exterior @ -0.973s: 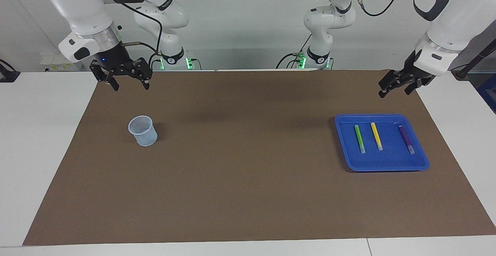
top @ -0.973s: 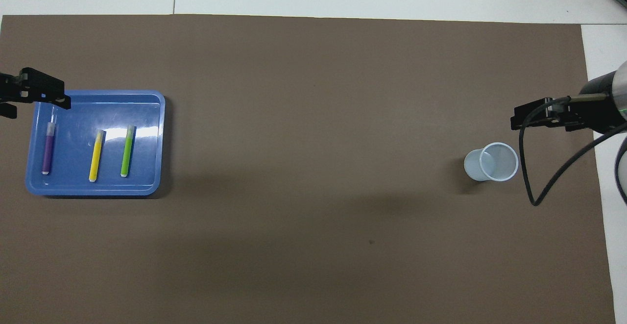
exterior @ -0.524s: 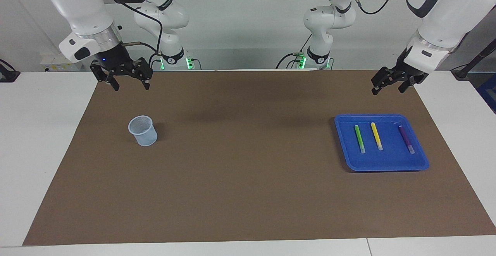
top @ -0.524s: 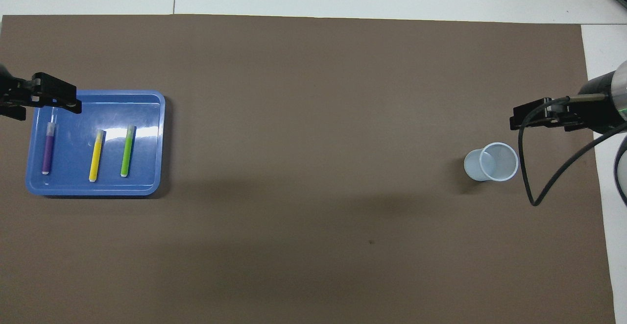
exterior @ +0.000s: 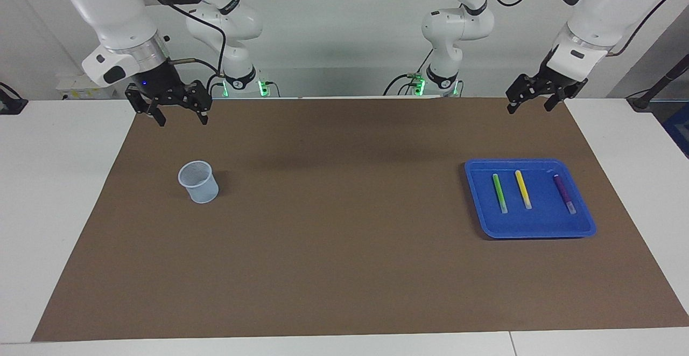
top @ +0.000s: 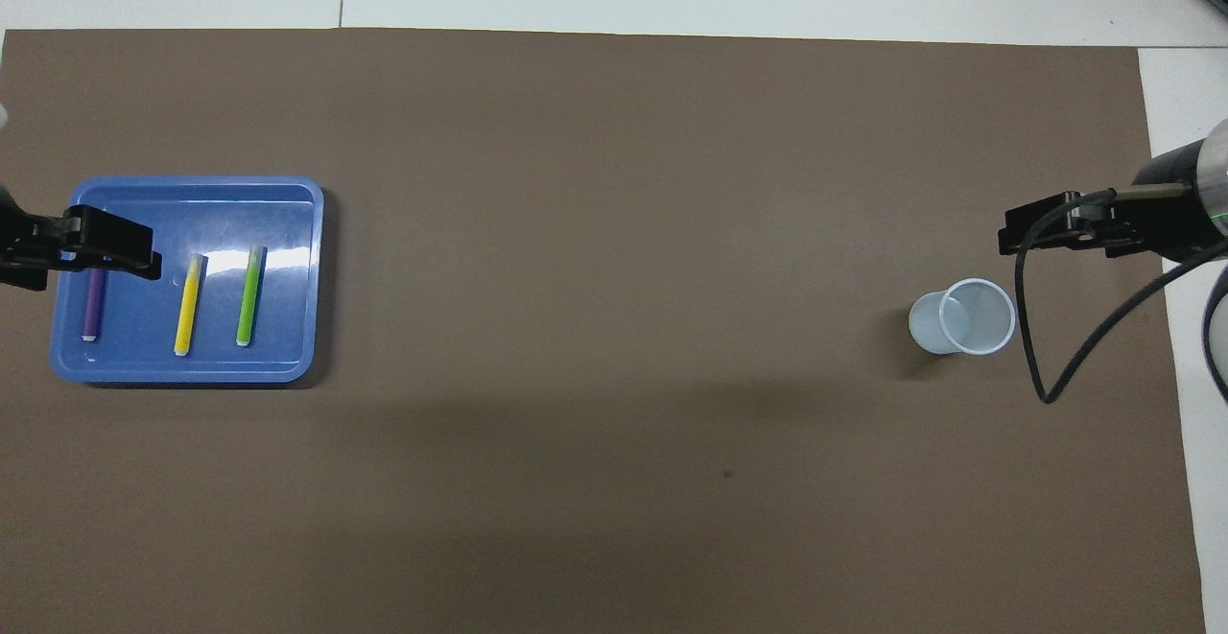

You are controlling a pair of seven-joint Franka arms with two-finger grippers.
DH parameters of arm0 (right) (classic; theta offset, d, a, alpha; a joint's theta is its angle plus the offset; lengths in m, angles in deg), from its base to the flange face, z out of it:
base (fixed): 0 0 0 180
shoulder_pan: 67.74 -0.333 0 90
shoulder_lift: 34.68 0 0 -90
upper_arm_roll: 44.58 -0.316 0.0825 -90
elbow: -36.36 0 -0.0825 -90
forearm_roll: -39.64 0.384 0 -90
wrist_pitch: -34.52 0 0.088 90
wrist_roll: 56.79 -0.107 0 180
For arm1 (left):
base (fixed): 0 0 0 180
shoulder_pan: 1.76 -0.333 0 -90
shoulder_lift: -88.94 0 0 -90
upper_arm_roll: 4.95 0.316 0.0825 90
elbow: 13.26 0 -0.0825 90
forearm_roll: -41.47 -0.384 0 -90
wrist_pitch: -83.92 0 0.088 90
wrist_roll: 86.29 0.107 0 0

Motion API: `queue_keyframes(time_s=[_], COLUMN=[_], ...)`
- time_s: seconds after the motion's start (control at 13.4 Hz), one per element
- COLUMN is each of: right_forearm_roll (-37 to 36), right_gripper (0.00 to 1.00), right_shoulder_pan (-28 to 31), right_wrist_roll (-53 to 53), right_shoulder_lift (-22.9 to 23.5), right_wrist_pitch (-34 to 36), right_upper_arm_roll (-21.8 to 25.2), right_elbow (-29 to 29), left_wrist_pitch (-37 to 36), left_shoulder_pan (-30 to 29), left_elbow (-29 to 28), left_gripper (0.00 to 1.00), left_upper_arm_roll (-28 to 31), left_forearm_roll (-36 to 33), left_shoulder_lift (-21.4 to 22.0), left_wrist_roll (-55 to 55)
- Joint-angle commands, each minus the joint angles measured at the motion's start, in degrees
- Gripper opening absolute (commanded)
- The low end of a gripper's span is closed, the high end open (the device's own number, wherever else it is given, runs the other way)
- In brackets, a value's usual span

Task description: Right arm passes pens to left for tray arrangement

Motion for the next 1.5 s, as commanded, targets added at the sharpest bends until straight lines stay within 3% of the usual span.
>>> queue_keyframes(time_s=[0.0, 0.37, 1.42], right_forearm_roll=[0.9, 1.0, 1.0], right_gripper=[1.0, 1.0, 1.0], right_shoulder_pan=[0.4, 0.5, 0.4], right_wrist_roll=[0.6, 0.6, 0.6], right_shoulder_lift=[-0.7, -0.7, -0.8], right_wrist_pitch=[0.4, 0.3, 0.4], right_upper_arm_roll=[-0.2, -0.2, -0.2], right_elbow=[-0.5, -0.5, -0.5], left_wrist_pitch=[0.0, 1.9, 0.1], left_shoulder_pan=[1.7, 1.4, 1.5], left_elbow=[-1.6, -1.8, -1.6], left_gripper=[1.0, 1.0, 1.0], left_upper_arm_roll=[1.4, 1.2, 1.4], left_forearm_roll=[-2.3, -4.4, -3.4], left_shoulder_lift=[2.0, 2.0, 2.0], left_wrist_roll=[-0.4, 4.7, 4.5])
